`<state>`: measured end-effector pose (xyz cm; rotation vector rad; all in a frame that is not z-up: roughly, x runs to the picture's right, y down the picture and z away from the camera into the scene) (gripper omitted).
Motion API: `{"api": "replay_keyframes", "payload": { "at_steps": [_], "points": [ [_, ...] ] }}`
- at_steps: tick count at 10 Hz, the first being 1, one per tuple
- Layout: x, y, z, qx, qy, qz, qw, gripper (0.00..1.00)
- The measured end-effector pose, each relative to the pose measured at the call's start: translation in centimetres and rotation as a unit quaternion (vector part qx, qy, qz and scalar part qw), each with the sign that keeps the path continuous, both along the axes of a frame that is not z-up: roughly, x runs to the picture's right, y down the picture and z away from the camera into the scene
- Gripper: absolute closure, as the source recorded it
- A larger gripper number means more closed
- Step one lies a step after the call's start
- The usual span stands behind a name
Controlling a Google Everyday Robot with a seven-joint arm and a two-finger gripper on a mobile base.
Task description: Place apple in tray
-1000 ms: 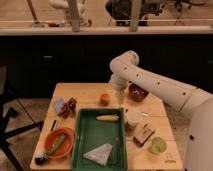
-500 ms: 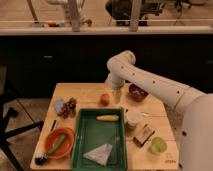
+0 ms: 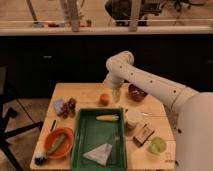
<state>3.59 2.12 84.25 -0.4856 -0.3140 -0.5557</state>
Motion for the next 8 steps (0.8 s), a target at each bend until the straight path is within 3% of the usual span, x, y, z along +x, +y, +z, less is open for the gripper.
{"api": "replay_keyframes", "payload": {
  "at_steps": [2,5,6,8],
  "points": [
    [-0.4,0.3,1.0,-0.002,-0.032,-0.055,0.998,0.2],
    [-0.4,0.5,2.1,-0.004,-0.078,-0.123,0.9894,0.2],
    [-0.4,0.5,2.7,-0.001,-0.101,-0.154,0.9829,0.2],
    [-0.4,0.7,3.5,0.007,-0.129,-0.189,0.9734,0.2]
  ]
}}
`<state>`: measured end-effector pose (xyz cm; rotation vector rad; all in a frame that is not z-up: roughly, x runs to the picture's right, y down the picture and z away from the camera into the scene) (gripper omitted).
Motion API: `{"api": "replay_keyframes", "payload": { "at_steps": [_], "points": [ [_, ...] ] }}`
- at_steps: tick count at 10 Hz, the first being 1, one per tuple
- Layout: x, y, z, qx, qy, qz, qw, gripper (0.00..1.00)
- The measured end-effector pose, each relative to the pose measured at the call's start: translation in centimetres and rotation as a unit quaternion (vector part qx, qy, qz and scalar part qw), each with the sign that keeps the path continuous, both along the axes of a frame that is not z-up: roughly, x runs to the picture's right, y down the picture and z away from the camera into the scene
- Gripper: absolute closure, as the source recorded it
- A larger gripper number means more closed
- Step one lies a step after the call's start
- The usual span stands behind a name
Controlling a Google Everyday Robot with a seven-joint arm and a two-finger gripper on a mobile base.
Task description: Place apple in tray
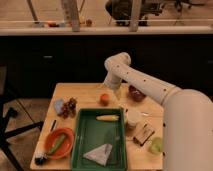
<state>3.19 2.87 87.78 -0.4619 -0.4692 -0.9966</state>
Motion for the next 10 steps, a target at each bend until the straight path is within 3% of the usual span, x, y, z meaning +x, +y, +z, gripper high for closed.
{"api": "replay_keyframes", "payload": {
  "at_steps": [3,10],
  "points": [
    [-0.4,0.6,1.2,0.012,-0.034,-0.035,0.9988,0.2],
    [-1.3,1.6,5.0,0.008,-0.055,-0.072,0.9958,0.2]
  ]
}}
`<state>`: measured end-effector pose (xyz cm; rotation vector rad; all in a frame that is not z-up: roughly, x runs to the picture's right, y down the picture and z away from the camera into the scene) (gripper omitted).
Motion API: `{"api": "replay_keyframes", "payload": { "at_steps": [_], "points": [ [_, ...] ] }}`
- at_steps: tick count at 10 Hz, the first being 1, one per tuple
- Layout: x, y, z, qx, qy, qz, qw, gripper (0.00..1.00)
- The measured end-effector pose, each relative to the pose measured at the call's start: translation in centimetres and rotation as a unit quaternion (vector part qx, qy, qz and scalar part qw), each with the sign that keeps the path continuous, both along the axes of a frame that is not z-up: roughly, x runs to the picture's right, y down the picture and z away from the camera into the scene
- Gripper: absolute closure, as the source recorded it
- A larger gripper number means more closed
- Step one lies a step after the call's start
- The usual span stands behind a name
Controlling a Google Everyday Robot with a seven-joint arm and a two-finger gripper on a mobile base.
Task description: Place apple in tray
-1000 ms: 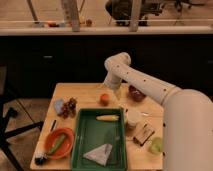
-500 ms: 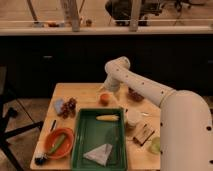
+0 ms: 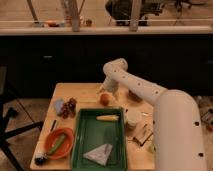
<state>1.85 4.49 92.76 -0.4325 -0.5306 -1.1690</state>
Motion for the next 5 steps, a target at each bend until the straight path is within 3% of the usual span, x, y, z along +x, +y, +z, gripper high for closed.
{"api": "replay_keyframes", "payload": {
  "at_steps": [3,5],
  "points": [
    [-0.8,0.2,1.5,-0.011,-0.002,-0.008,0.9999,0.2],
    [-1.2,0.6,2.2,-0.02,-0.002,-0.011,0.9997,0.34]
  ]
}}
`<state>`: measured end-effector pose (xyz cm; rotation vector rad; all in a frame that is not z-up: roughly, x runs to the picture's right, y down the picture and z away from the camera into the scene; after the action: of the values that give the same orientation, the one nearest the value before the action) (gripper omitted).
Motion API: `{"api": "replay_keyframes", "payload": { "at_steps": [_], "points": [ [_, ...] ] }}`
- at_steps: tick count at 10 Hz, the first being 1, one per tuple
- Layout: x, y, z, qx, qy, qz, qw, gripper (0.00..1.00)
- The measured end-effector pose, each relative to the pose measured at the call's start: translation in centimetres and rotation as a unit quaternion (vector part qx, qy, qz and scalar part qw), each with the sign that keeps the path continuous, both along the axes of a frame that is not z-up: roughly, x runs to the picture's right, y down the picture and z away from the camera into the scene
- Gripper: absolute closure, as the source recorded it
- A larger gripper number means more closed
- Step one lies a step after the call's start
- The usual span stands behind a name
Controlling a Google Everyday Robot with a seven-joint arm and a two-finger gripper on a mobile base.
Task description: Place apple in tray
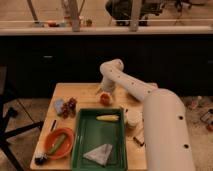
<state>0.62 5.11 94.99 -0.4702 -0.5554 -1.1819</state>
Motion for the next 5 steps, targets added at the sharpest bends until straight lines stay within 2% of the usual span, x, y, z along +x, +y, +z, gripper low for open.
{"api": "replay_keyframes", "payload": {
  "at_steps": [2,3,5],
  "points": [
    [0.38,0.24,0.11,-0.004,0.005,0.0,1.0,0.52],
    [0.63,0.31,-0.08,-0.006,0.01,0.0,0.9999,0.66],
    [0.61,0.08,-0.44,-0.004,0.015,0.0,0.9999,0.81]
  ]
}}
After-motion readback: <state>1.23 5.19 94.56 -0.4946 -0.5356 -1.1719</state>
